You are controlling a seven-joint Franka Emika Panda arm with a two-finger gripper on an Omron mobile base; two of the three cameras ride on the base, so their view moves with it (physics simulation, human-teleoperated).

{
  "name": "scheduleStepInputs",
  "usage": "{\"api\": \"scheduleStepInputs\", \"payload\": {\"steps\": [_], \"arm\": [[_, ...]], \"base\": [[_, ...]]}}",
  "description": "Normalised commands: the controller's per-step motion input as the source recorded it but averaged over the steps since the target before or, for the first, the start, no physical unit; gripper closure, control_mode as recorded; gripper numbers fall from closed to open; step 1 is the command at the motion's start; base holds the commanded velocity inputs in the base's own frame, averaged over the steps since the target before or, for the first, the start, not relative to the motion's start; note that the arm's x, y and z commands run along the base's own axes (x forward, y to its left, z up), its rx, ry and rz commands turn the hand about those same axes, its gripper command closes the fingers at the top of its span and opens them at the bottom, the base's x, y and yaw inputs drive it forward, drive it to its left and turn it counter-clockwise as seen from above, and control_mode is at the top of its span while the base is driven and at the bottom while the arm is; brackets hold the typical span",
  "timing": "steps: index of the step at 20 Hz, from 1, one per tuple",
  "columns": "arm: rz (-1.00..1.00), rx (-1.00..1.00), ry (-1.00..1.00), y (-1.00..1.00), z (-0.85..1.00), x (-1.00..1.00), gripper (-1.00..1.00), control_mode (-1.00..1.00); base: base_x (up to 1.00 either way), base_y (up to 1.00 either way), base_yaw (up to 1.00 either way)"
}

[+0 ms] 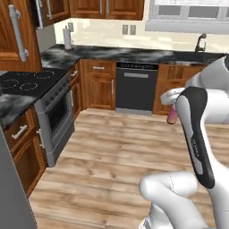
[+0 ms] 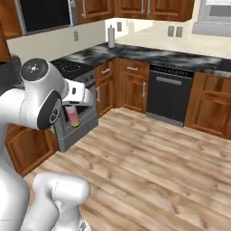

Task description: Sort all alcoholic drinks to one cabinet, and non-alcoholic drinks to the other.

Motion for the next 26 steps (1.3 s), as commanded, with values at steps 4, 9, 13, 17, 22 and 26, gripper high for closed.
{"api": "scheduleStepInputs", "payload": {"steps": [4, 9, 13, 17, 22, 26], "arm": [[0.0, 0.0, 0.0, 0.0, 0.0, 0.0, 1.0, 1.0], [0.0, 0.0, 0.0, 0.0, 0.0, 0.0, 1.0, 1.0], [0.0, 0.0, 0.0, 0.0, 0.0, 0.0, 1.0, 1.0], [0.0, 0.0, 0.0, 0.0, 0.0, 0.0, 1.0, 1.0], [0.0, 0.0, 0.0, 0.0, 0.0, 0.0, 1.0, 1.0], [0.0, 0.0, 0.0, 0.0, 0.0, 0.0, 1.0, 1.0]], "base": [[0.94, -0.45, 0.58], [0.84, -0.51, 0.59], [0.71, -0.58, 0.58], [0.6, -0.56, 0.58], [0.55, -0.44, 0.6], [0.69, -0.54, 0.57]]}}
